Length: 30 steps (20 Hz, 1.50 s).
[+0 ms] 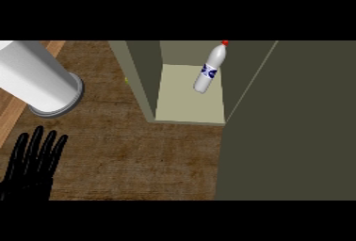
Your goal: Pick up the bottled water, place it into the cabinet and close the cabinet
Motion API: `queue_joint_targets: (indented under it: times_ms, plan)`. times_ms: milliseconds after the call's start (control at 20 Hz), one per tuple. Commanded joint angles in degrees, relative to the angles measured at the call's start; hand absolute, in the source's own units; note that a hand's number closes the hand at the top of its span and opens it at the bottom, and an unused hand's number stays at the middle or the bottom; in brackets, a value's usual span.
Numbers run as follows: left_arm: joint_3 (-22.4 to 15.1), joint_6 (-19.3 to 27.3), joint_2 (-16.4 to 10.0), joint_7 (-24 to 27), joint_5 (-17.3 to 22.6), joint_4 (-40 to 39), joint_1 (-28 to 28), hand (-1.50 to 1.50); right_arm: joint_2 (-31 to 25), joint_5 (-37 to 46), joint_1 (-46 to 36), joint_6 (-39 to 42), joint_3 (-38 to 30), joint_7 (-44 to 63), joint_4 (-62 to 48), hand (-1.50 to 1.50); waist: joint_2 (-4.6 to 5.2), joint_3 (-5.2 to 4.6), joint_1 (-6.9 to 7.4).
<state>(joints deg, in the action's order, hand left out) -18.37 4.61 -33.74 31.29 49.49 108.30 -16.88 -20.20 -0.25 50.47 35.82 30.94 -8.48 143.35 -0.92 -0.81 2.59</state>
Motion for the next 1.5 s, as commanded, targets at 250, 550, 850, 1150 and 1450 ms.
queue_joint_targets:
  times_ms: [250,550,850,1150,1450]
  plan:
    - [4.04,-6.88,-4.97,-0.35,3.7,2.42,-3.82,-1.5,2.11,1.76,-4.63,-1.03,15.44,6.45,3.8,1.5,1.04,0.04,4.48]
    - [5.57,-9.56,-6.24,0.0,4.37,1.54,-3.81,-1.5,1.68,1.67,-9.82,-3.49,14.97,11.19,3.03,1.5,1.82,-0.17,6.25]
    - [6.17,-11.94,-8.42,-1.29,4.95,2.14,-3.41,-1.5,1.56,0.95,-16.28,-4.16,13.02,13.21,-0.46,1.5,2.64,-0.32,9.98]
    - [6.58,-13.61,-9.61,-2.1,5.45,1.53,-2.77,-1.5,-0.87,2.11,-23.51,-2.53,10.78,15.68,-0.25,-1.5,2.65,-0.71,11.89]
    - [7.23,-15.08,-10.3,-2.18,6.02,1.19,-2.7,-1.5,-0.97,0.27,-30.07,-2.18,9.73,17.31,-1.16,1.5,2.64,-0.76,12.75]
